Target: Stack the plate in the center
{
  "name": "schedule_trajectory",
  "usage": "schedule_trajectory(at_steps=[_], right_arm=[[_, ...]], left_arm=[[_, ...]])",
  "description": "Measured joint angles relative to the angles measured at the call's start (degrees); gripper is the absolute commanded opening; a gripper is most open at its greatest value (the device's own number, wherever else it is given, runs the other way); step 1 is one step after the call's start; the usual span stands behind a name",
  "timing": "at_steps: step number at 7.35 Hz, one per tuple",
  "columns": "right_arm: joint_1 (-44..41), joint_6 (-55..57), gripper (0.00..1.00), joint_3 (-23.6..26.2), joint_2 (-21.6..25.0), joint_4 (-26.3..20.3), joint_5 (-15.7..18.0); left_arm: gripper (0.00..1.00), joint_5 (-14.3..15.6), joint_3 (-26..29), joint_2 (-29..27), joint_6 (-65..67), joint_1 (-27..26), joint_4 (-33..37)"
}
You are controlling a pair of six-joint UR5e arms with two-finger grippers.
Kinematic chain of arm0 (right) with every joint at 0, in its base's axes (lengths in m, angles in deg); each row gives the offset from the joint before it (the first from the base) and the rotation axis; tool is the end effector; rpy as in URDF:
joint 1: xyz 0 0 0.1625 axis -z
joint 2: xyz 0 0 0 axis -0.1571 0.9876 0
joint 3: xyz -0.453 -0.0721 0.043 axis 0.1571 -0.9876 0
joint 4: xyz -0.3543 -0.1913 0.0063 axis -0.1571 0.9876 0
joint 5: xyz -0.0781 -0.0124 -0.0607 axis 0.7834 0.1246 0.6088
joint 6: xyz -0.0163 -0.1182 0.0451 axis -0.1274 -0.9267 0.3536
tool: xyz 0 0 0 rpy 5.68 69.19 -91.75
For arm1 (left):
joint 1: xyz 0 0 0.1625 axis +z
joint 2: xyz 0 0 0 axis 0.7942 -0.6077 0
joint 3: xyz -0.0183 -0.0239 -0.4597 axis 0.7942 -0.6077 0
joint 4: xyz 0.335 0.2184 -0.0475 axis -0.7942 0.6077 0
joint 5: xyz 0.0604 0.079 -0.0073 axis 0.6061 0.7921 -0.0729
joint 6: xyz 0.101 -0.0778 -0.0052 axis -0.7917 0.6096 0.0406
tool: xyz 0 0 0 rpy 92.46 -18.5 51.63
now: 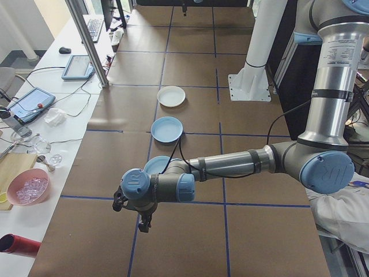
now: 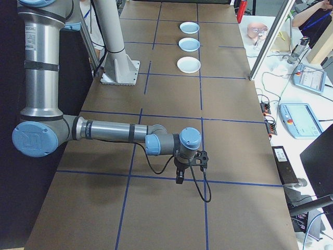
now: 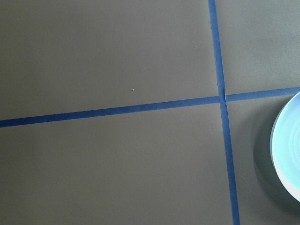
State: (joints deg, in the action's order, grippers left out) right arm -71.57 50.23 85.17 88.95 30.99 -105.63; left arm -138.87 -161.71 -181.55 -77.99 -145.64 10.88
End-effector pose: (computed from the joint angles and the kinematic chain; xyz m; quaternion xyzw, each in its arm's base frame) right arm -0.0260 -0.4500 0.7430 -0.0441 -0.3570 0.0108 0.9330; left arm -0.0681 -0.5114 0.7750 0.0340 0.3938 0.0553 0.9169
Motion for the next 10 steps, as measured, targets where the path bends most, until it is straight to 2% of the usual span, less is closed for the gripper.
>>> schedule_trajectory(at_steps=[2,4,6,10], right_arm=[[-0.01,0.0,1.0,0.0,0.0,0.0,0.0],[0.01,0.0,1.0,0.05,0.0,0.0,0.0],[-0.04,0.0,1.0,0.02,0.0,0.0,0.0],[0.0,0.0,1.0,0.04,0.0,0.0,0.0]], left_arm=[[1.0,-0.24,-0.61,-0.67,0.09,0.16,0.48],[1.0,-3.16,-2.55,-1.07,6.44,0.6,0.47],[1.0,-4.98,-4.41,-1.42,15.37,4.56,1.07],[1.0,-5.15,-3.98,-1.94,19.91,12.59,1.64]])
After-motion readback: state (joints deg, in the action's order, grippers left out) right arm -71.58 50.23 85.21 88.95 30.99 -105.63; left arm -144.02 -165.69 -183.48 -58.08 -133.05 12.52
